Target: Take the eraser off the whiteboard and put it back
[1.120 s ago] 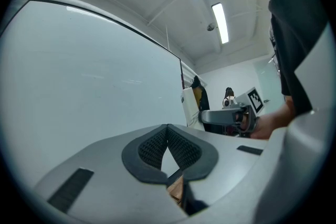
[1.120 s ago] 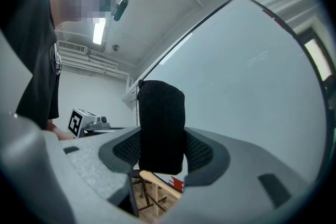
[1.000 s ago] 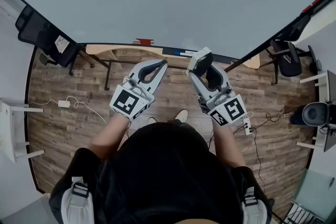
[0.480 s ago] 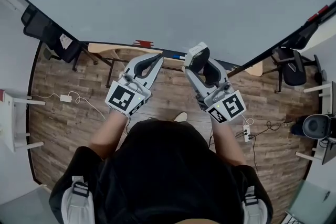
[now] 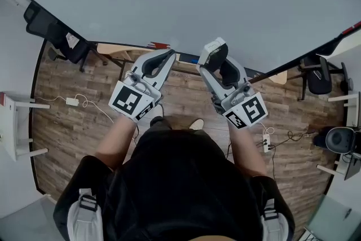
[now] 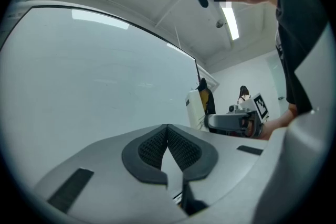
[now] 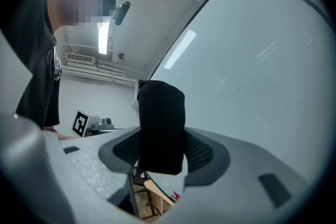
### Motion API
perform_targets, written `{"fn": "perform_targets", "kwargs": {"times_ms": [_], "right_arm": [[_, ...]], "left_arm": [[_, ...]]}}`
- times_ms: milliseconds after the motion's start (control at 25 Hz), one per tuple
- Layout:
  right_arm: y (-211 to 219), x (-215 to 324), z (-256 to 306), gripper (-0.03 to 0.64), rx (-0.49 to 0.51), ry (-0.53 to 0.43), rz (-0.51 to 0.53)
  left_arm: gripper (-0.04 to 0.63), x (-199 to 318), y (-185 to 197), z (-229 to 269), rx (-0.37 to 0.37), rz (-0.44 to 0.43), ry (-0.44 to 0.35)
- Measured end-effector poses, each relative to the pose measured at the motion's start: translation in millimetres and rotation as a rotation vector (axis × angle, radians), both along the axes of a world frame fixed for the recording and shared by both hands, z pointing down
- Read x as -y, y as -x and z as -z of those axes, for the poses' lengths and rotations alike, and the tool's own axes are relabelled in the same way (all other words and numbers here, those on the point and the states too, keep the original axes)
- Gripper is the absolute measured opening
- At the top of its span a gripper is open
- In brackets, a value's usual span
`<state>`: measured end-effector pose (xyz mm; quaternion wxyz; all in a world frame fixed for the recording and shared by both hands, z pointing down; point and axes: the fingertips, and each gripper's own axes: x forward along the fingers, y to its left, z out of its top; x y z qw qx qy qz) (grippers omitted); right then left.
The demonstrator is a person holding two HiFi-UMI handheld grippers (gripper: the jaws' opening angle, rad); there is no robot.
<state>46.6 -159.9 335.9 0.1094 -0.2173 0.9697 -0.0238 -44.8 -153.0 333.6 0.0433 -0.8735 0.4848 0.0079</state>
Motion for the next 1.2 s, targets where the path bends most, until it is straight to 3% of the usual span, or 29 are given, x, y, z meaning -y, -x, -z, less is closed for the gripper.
{"fn": "perform_targets", "kwargs": {"times_ms": [560, 1200], "right_arm": [[92.0, 24.3, 16.6, 0.225, -0.015, -0.014, -0.158], [163.6, 62.5, 9.5, 0.225, -0.058, -0.036, -0.341]], "left_arm": [[-0.005, 37.9, 101.7, 25.8, -0.006, -0.097, -0.052], [-0.005, 83.2, 164.5, 17.3, 0.004, -0.192, -0.055]]}}
